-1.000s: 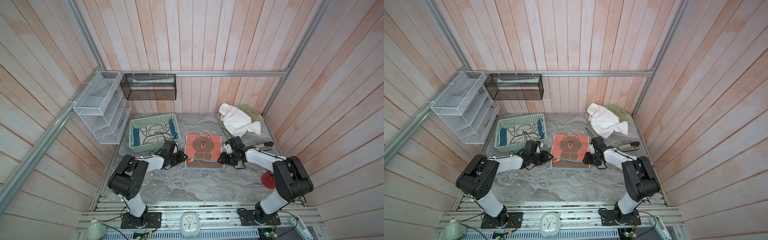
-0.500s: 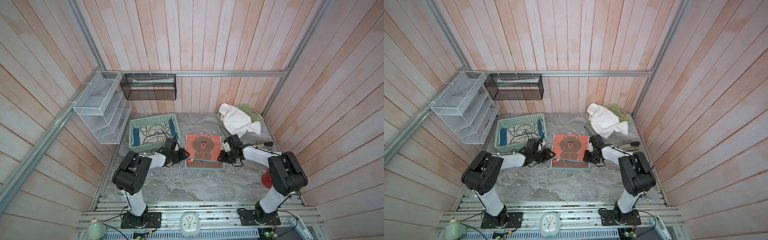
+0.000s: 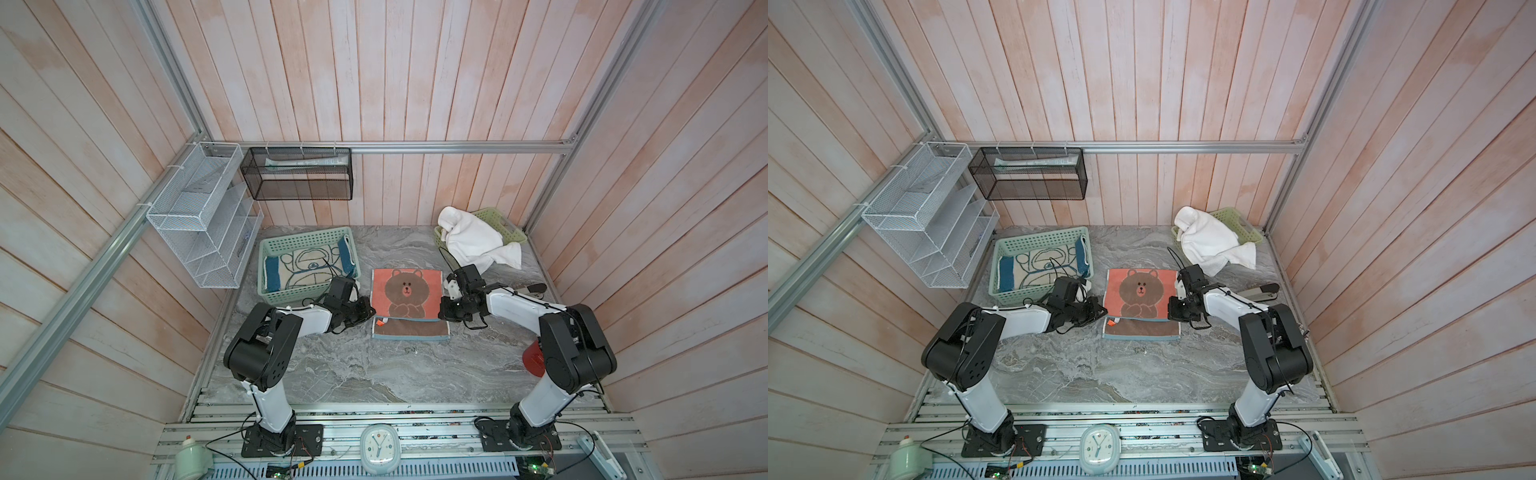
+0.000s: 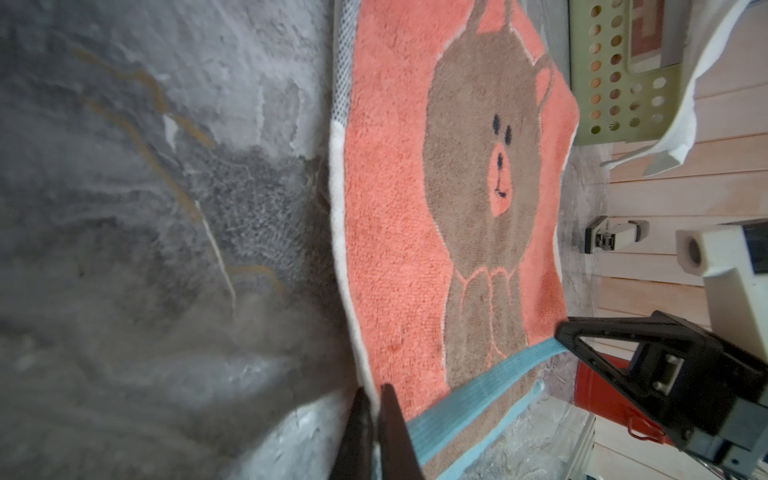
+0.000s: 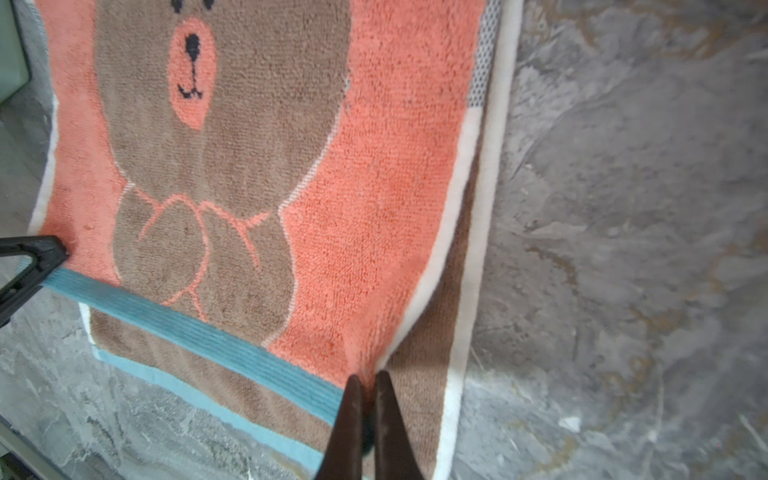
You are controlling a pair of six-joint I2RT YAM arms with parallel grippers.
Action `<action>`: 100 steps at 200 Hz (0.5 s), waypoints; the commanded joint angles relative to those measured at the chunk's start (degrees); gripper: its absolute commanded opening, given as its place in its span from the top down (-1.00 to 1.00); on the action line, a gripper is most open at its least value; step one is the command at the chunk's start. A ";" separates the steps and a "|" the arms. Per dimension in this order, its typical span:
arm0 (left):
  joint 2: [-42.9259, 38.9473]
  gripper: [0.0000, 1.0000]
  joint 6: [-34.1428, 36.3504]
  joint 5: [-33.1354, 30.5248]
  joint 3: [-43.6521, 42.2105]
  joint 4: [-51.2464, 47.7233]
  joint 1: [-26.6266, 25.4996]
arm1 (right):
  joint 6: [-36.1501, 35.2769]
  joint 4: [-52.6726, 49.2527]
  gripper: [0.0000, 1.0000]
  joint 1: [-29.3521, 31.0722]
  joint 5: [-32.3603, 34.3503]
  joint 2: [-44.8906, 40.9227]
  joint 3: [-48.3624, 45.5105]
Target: Fold and stack the towels
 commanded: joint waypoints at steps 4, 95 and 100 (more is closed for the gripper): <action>-3.90 1.00 2.11 0.85 2.68 -2.44 0.15 | -1.50 -4.53 1.00 -0.07 2.03 -4.14 3.33; -14.41 1.00 1.18 -0.07 -4.10 -6.90 -2.79 | -1.99 -9.51 1.00 -0.24 1.76 -13.73 -3.54; -14.38 1.00 0.81 -0.10 -5.05 -6.40 -3.19 | -1.80 -8.79 1.00 -0.27 1.35 -13.78 -4.82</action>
